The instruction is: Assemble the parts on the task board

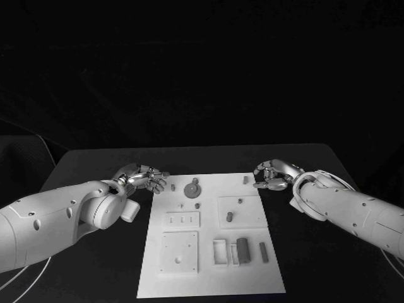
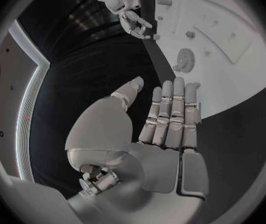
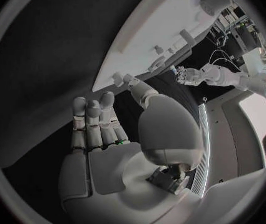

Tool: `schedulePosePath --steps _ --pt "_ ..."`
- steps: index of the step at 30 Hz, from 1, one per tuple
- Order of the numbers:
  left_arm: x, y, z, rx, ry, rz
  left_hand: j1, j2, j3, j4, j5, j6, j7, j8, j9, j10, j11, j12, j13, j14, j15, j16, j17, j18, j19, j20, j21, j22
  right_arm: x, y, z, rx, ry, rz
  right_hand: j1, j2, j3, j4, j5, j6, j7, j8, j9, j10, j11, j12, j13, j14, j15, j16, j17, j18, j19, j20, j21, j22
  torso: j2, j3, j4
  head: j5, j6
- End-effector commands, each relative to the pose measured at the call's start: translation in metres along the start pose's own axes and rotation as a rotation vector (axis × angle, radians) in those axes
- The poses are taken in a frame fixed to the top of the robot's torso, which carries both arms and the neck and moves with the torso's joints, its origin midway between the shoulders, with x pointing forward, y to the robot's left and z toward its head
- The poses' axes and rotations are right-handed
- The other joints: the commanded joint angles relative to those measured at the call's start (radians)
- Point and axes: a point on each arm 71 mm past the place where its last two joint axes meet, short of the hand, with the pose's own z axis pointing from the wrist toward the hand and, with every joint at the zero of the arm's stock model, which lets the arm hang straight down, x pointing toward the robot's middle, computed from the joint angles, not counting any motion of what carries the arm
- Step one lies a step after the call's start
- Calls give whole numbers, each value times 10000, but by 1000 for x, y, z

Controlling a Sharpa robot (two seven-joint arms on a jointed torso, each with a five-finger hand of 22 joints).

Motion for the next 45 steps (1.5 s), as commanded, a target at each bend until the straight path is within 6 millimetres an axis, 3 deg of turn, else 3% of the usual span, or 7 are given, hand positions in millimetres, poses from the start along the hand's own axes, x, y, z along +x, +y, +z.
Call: schedulePosePath --steps 1,12,24,37,45 --pt "4 -2 0 195 175 13 20 -35 -5 -29 30 29 18 20 -1 9 15 3 -2 28 7 7 8 107 51 -11 22 12 1 1 2 -124 -8 78 22 -16 -100 10 -41 -82 32 -17 -9 -75 -6 -38 -13 -103 10 -73 -13 -129 -100 -3 -41 -19 17 -22 31 87 -32" --pt "6 -4 -3 321 298 -25 22 -51 -9 -36 30 14 21 9 -6 -7 18 -8 -7 16 10 -3 7 106 45 -11 18 10 3 4 5 -105 -53 104 -23 18 -131 48 -40 -95 62 -4 -7 -99 7 -44 -21 -136 30 -83 -18 -145 -125 5 -51 -26 55 -35 53 143 -101" --pt "10 -5 -5 357 433 -19 26 -54 -8 -40 31 9 21 5 -7 -13 20 -13 -9 11 11 -8 7 106 42 -11 15 9 6 5 8 -54 149 158 -45 67 -139 75 -35 -81 76 19 0 -111 14 -43 -26 -153 45 -86 -19 -153 -137 8 -55 -29 44 -8 8 185 -189" --pt "13 -7 -8 398 522 -22 29 -56 -7 -43 32 6 21 2 -8 -18 20 -17 -10 7 12 -11 7 105 40 -11 14 8 9 7 12 -7 153 142 -67 140 -137 111 -30 -28 89 65 18 -120 20 -36 -30 -170 63 -84 -19 -163 -146 10 -56 -32 62 2 87 236 -259" --pt "16 -9 -9 433 592 -31 32 -57 -6 -45 32 5 21 1 -9 -20 21 -19 -11 4 13 -14 7 105 39 -11 13 8 12 12 14 -86 279 200 -78 193 -128 135 -27 21 90 103 34 -124 23 -29 -33 -176 75 -79 -19 -168 -149 11 -53 -33 61 5 54 290 -319"
